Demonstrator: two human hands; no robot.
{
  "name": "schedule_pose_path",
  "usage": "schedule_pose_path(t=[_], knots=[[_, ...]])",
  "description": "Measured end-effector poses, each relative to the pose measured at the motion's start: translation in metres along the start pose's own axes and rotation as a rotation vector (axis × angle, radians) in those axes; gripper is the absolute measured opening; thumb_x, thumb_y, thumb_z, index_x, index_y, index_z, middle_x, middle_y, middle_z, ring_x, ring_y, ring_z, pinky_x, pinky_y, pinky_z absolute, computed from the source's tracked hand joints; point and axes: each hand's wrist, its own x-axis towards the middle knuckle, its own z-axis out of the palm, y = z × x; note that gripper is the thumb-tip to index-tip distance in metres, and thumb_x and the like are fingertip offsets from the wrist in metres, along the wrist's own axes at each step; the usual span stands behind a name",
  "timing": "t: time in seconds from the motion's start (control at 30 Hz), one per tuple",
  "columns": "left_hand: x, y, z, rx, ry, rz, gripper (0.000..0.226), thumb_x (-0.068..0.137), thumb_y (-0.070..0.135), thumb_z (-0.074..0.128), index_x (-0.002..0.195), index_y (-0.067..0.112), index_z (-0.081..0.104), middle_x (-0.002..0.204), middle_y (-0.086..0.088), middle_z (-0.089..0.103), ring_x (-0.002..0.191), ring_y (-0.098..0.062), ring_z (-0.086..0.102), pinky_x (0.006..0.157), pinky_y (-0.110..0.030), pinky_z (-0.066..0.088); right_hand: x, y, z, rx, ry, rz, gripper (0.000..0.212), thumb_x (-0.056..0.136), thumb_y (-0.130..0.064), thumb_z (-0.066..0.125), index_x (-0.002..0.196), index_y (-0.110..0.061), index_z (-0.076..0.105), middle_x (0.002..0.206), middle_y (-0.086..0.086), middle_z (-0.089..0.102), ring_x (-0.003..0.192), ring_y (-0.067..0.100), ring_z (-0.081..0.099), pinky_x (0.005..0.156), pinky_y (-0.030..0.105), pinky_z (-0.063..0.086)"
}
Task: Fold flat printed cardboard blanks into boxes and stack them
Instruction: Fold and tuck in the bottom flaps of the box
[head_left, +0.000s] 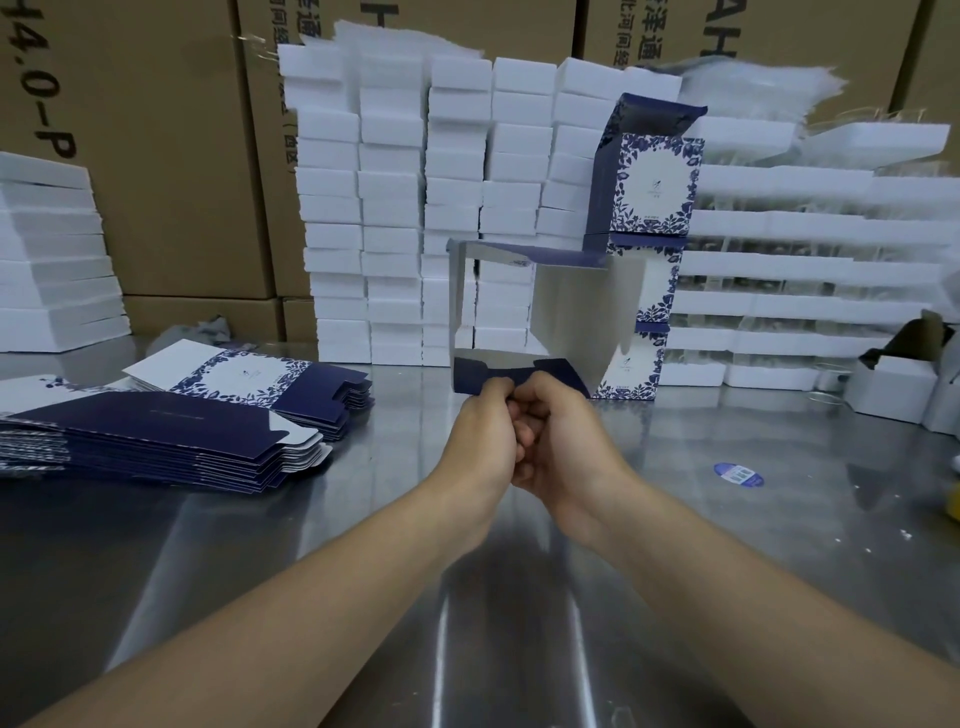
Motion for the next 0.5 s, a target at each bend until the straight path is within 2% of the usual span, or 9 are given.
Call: schedule_pose_path(t=[0.17, 0.23, 0.33, 0.5], knots=[[0.0003, -0.0002, 0.001, -0.025, -0.014, -0.033, 0.076, 0.11, 0.033, 0.037, 0.034, 0.023, 0.04, 0.046, 0.007, 0.036, 0.038, -0.008, 0.034, 0.055, -0.028, 0.034, 0.0029, 0.0041, 0.0019, 0.026, 0.07, -0.005, 0.043, 0.089, -0.024, 0.049, 0.047, -0.023, 0.055, 0.049, -0.003, 0.037, 0.041, 0.013, 0.035, 0.042, 0.021, 0.033], [0.0006, -0.0003, 0.0018, -0.085, -0.01, -0.05, 0.068, 0.11, 0.037, 0.037, 0.043, 0.026, 0.042, 0.047, 0.006, 0.038, 0.037, -0.008, 0.035, 0.055, -0.027, 0.038, 0.0042, 0.0037, 0.001, 0.023, 0.093, -0.007, 0.04, 0.09, -0.024, 0.048, 0.05, -0.023, 0.054, 0.05, -0.004, 0.035, 0.043, 0.013, 0.034, 0.045, 0.024, 0.032], [0.0021, 0.0003, 0.0007, -0.142, -0.005, -0.049, 0.05, 0.11, 0.033, 0.035, 0.063, 0.018, 0.046, 0.048, 0.004, 0.043, 0.038, -0.009, 0.038, 0.05, -0.025, 0.041, 0.0051, 0.0013, -0.0023, -0.013, 0.118, -0.007, 0.032, 0.089, -0.025, 0.049, 0.058, -0.019, 0.052, 0.051, -0.004, 0.036, 0.045, 0.014, 0.035, 0.05, 0.027, 0.031], [0.004, -0.003, -0.0009, -0.079, -0.012, -0.011, 0.043, 0.103, 0.022, 0.033, 0.066, 0.015, 0.054, 0.053, -0.001, 0.048, 0.042, -0.013, 0.045, 0.055, -0.031, 0.046, 0.0038, -0.0017, -0.0042, -0.072, 0.172, -0.018, 0.029, 0.087, -0.027, 0.052, 0.06, -0.018, 0.057, 0.05, -0.003, 0.041, 0.043, 0.013, 0.041, 0.049, 0.025, 0.034]])
